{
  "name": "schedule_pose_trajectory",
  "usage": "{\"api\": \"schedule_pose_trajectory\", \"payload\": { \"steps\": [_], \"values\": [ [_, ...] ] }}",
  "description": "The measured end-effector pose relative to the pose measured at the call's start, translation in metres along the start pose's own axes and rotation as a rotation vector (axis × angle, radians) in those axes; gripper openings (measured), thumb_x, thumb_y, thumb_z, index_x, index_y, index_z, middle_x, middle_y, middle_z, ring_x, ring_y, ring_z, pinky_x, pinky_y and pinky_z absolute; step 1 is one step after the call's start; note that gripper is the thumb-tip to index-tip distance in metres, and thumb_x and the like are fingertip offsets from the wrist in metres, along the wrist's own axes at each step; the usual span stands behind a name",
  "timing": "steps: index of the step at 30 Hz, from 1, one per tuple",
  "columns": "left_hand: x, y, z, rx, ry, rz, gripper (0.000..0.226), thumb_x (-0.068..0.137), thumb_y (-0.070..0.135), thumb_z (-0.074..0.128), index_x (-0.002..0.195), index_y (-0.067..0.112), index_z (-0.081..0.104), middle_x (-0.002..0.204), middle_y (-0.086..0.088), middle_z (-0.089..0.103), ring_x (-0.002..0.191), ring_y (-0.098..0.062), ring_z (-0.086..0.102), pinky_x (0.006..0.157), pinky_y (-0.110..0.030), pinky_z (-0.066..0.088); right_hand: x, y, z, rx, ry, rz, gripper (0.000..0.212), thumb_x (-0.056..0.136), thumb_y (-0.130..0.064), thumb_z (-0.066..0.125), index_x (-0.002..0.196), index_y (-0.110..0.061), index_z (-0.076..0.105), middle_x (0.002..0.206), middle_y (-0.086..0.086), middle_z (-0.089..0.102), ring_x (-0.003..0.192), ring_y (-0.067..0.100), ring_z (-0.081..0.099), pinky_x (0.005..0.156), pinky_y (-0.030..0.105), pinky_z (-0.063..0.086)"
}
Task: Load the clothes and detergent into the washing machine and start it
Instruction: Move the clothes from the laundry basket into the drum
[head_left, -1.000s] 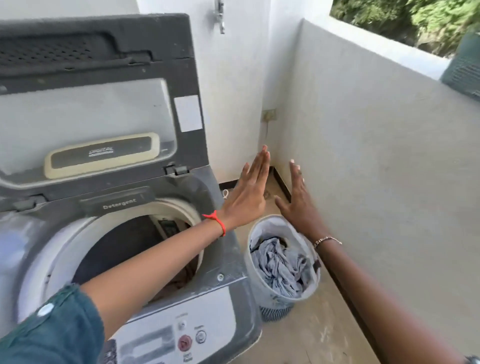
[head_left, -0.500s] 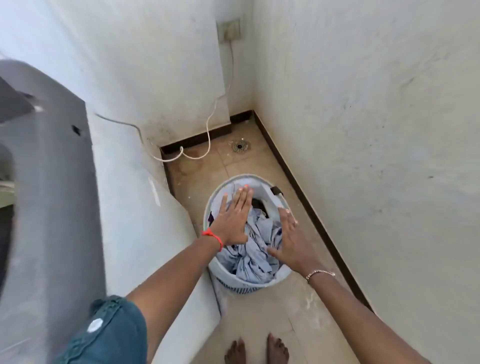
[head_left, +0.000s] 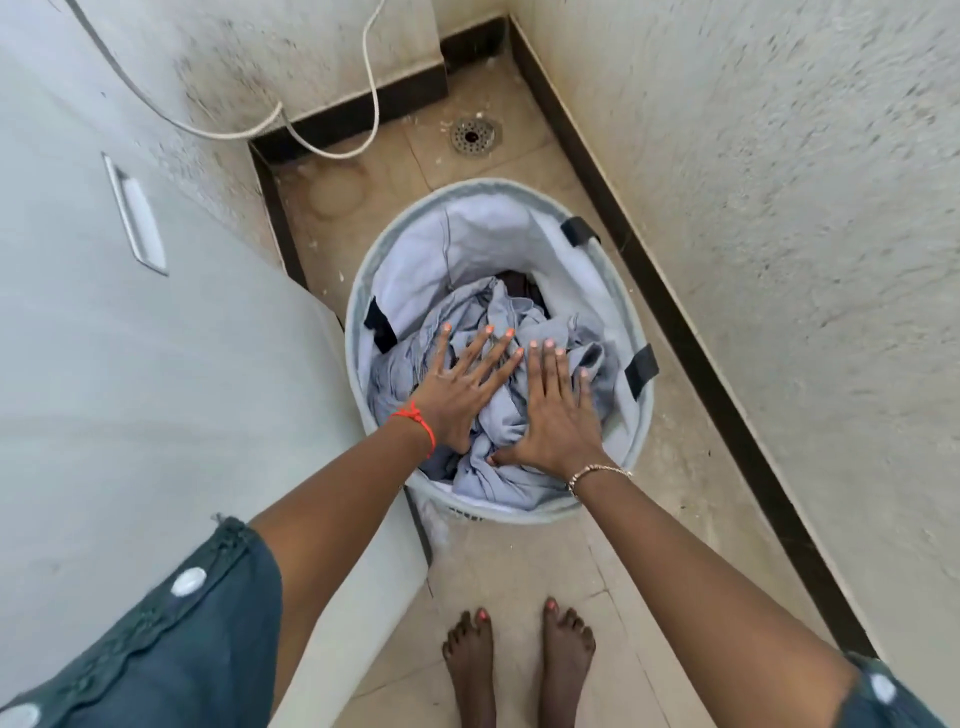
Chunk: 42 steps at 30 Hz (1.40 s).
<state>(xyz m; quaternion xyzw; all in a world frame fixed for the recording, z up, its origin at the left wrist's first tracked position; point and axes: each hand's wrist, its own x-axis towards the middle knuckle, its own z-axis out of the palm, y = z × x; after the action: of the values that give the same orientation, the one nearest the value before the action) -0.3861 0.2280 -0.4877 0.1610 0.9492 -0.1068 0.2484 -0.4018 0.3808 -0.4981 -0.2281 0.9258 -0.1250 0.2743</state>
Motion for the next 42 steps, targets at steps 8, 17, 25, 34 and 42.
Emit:
{"api": "schedule_pose_trajectory", "payload": {
  "steps": [8, 17, 25, 34, 42],
  "values": [
    [0.016, 0.005, 0.024, -0.226, -0.044, 0.116, 0.098, 0.079, 0.01, 0.054, 0.145, 0.012, -0.018, 0.155, -0.005, -0.022, 0.142, -0.028, -0.018, 0.113, -0.056, -0.004, 0.006, 0.002, 0.029, 0.118, -0.041, 0.032, 0.098, 0.083, -0.016, 0.06, 0.143, -0.005, -0.016, 0.156, 0.012, 0.001, 0.145, 0.021, 0.002, 0.117, 0.042, 0.014],
    [0.015, 0.013, 0.039, -0.242, 0.053, 0.12, 0.074, 0.087, -0.014, 0.028, 0.144, 0.002, -0.016, 0.154, -0.013, -0.021, 0.142, -0.027, -0.017, 0.117, -0.047, 0.003, 0.004, 0.001, 0.044, 0.017, 0.107, -0.032, 0.063, 0.089, 0.01, 0.024, 0.144, 0.001, -0.004, 0.152, 0.023, 0.016, 0.142, 0.029, 0.017, 0.114, 0.041, 0.026],
    [0.015, 0.008, 0.028, -0.144, 0.158, 0.07, 0.101, 0.072, 0.042, 0.056, 0.148, 0.012, -0.003, 0.157, -0.009, -0.007, 0.144, -0.025, -0.011, 0.101, -0.069, -0.013, -0.005, 0.008, 0.034, -0.079, 0.09, -0.049, 0.059, 0.09, -0.006, 0.02, 0.145, -0.002, -0.003, 0.153, 0.022, 0.016, 0.142, 0.031, 0.019, 0.108, 0.048, 0.033],
    [0.038, -0.029, 0.029, -0.163, 0.032, -0.22, 0.126, 0.058, 0.064, 0.068, 0.142, 0.032, -0.02, 0.155, -0.01, -0.02, 0.138, -0.043, -0.019, 0.092, -0.079, -0.003, 0.023, 0.011, 0.021, -0.246, 0.227, -0.044, 0.102, 0.079, -0.016, 0.06, 0.144, -0.026, -0.018, 0.154, 0.016, -0.018, 0.141, 0.036, -0.016, 0.112, 0.059, -0.002],
    [0.045, -0.013, 0.058, -0.326, -0.033, -0.227, 0.121, 0.07, 0.058, 0.065, 0.143, 0.022, -0.024, 0.153, -0.012, -0.024, 0.138, -0.04, -0.022, 0.1, -0.075, 0.004, 0.046, 0.015, 0.049, -0.115, 0.043, -0.046, 0.103, 0.08, 0.01, 0.049, 0.14, -0.039, -0.019, 0.154, 0.006, -0.024, 0.14, 0.038, -0.018, 0.096, 0.071, 0.028]
  ]
}}
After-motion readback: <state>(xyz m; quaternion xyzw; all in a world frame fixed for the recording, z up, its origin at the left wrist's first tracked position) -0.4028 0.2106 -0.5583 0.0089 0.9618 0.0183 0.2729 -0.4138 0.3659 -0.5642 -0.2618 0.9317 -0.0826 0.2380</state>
